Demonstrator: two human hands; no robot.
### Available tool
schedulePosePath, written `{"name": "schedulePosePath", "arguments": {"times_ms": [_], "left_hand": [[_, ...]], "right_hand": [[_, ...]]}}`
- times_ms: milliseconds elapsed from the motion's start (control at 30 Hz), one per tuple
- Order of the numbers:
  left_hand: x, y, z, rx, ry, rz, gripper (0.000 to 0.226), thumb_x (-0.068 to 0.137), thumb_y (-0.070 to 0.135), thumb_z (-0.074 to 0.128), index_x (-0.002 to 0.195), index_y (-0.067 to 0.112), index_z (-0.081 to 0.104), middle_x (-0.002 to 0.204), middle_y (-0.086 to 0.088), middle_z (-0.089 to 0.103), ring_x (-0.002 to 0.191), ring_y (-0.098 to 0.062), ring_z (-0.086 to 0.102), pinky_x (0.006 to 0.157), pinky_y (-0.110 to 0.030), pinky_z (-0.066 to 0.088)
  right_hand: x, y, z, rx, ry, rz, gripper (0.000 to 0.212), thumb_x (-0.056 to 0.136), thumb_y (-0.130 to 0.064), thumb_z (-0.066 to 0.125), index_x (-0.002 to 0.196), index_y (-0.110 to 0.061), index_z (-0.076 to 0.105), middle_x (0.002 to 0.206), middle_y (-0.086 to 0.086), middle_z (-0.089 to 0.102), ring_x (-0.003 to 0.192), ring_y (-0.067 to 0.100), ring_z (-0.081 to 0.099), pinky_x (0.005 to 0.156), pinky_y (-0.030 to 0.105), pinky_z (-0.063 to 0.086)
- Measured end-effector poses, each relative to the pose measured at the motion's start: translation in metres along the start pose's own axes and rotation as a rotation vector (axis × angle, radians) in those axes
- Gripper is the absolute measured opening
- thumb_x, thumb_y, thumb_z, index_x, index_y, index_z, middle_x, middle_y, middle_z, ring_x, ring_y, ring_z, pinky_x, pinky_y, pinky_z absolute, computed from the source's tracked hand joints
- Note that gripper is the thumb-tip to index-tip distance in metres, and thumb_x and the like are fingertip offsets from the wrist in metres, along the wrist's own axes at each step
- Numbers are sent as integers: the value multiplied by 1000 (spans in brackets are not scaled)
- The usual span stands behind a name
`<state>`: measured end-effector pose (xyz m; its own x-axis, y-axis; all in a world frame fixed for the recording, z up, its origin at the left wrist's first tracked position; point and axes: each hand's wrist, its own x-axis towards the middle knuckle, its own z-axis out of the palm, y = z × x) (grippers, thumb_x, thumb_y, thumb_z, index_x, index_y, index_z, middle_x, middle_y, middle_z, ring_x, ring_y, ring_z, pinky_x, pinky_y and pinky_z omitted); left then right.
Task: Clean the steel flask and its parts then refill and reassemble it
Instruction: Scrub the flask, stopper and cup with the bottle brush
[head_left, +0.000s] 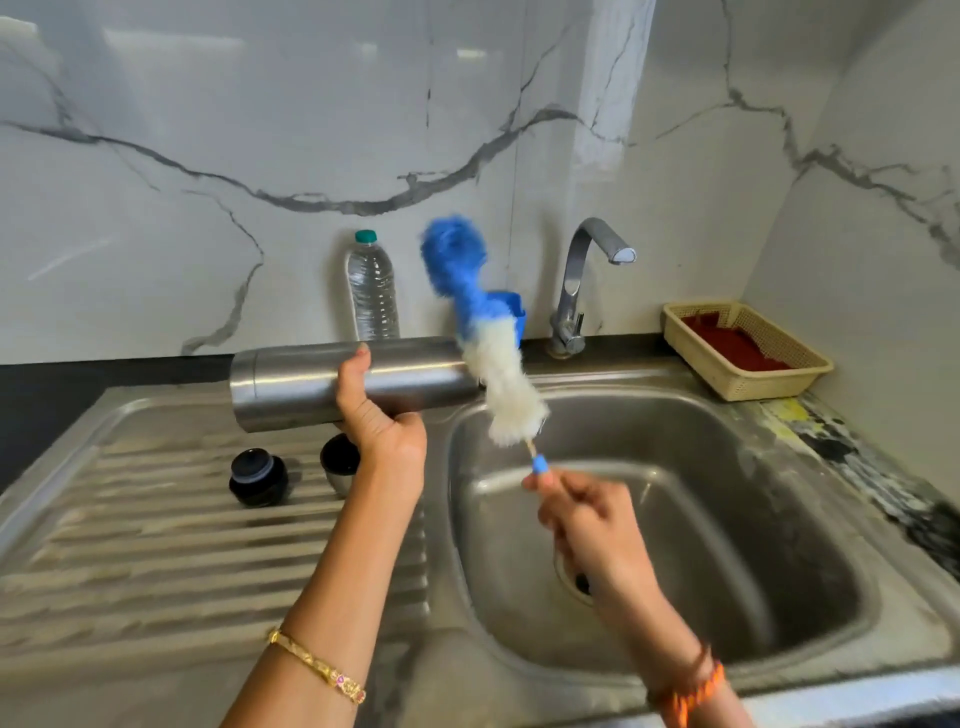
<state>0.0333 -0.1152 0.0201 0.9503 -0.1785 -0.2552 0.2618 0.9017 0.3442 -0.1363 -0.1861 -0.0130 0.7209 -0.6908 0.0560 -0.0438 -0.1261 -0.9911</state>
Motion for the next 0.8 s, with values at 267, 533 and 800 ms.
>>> {"name": "schedulePosePath", "arguments": {"times_ms": [267, 533, 800], "left_hand": [[14, 24, -16, 18, 144, 55, 73, 60, 22, 81, 127, 20, 51, 118, -5, 65, 100, -22, 65, 86, -42, 54], [18, 29, 0, 42, 27, 65, 68, 67, 37, 78, 127, 25, 49, 133, 3, 51, 123, -15, 46, 112, -38, 27], [6, 29, -11, 84, -197, 36, 40, 54, 31, 66, 91, 22, 56, 90, 1, 60, 95, -20, 55, 96, -38, 37]], "right_hand": [[-55, 26, -6, 103, -129, 297, 26, 90, -10, 56, 66, -5, 63, 44, -1, 40, 30, 4, 27, 33, 11, 18], [-35, 9, -20, 167, -262, 396, 29, 95, -17, 42, 70, -12, 56, 48, -3, 33, 37, 5, 16, 37, 11, 11], [-46, 13, -18, 224, -132, 373, 27, 96, -13, 43, 85, -8, 67, 42, -6, 28, 33, 4, 16, 36, 7, 12]]}}
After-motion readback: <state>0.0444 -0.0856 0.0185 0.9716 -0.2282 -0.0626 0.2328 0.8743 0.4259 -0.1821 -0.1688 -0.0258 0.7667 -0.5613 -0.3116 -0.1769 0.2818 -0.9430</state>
